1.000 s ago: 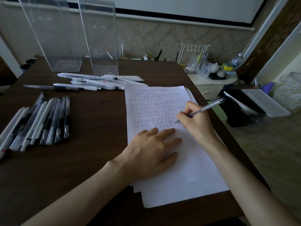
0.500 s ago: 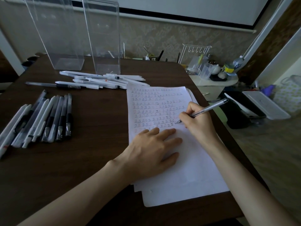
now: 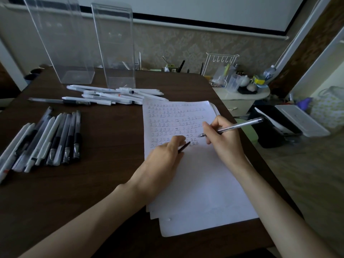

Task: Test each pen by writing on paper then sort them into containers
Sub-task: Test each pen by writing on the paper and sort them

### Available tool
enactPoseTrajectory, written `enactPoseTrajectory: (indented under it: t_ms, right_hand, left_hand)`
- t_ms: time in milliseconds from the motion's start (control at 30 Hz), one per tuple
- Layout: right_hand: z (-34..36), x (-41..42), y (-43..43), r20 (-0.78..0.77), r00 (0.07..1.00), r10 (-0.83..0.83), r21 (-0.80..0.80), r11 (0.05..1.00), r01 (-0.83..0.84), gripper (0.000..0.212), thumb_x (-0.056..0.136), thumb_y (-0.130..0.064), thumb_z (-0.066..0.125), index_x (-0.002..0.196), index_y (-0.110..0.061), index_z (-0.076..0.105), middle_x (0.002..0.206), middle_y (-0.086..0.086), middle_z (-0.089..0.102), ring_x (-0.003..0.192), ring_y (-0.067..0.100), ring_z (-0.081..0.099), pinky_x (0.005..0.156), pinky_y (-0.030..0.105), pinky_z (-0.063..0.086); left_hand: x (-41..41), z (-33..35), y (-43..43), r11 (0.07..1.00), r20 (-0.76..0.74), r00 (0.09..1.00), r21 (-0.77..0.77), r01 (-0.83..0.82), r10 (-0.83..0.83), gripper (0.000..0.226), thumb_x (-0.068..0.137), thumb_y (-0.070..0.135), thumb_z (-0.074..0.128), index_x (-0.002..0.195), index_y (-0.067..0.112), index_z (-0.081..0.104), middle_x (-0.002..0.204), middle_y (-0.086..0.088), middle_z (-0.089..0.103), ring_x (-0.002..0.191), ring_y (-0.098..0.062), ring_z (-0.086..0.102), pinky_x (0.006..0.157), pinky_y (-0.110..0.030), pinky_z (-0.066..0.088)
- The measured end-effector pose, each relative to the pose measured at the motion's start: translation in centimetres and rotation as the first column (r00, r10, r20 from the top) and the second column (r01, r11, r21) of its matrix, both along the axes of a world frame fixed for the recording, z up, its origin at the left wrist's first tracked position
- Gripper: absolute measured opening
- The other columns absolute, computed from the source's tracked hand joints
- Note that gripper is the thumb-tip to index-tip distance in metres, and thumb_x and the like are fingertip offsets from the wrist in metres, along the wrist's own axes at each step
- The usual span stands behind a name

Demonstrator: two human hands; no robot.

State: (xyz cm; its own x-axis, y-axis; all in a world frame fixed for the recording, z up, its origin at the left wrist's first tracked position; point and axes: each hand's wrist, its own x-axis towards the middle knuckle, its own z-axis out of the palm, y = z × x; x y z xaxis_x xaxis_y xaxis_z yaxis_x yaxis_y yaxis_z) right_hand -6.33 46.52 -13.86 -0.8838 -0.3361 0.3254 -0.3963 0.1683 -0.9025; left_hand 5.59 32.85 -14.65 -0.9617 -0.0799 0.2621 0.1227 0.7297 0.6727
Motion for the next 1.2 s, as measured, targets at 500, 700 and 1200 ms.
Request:
enactPoseTrajectory:
  t_ms: [500,700,1200]
  right_hand:
    - [1.5,1.8,-0.3,0.259,0.853,0.453,-0.227,0.887,-0.402,0.022,0.079,-0.019,0.064,0.062,-0.016,0.050,0.045,0.000,0.050,0.045,0.014,0.042,0.047,0.019,0.034]
    - [1.1,2.3,-0.7,0.184,0.866,0.466,-0.193,0.881,-0.433,0.034,0.065,-0.034,0.082,0.062,-0.017,0.052,0.044,-0.003,0.050,0.041,0.010,0.042,0.044,0.016,0.035]
    - [2.7,2.7,-5.7,0.329,0.876,0.353,0.013,0.926,-0.378,0.041,0.083,-0.046,0.059,0.090,-0.006,0.062,0.057,0.000,0.060,0.050,0.009,0.049,0.050,0.019,0.039]
  left_hand:
    - [0.0,0.8,-0.6,0.978,-0.151,0.988,0.207,0.002,0.030,0.014,0.091,0.018,0.060,0.103,0.010,0.061,0.087,0.005,0.068,0.082,-0.006,0.064,0.075,-0.031,0.051]
    - [0.2,0.6,-0.6,0.985,-0.197,0.980,0.158,0.075,-0.043,0.011,0.091,0.015,0.059,0.100,0.009,0.062,0.084,0.010,0.065,0.081,0.001,0.063,0.073,-0.024,0.051]
    - [1.4,2.0,-4.7,0.953,-0.166,0.938,0.041,-0.301,0.304,0.013,0.092,0.024,0.056,0.098,0.013,0.061,0.078,0.003,0.066,0.066,-0.013,0.063,0.060,-0.039,0.053]
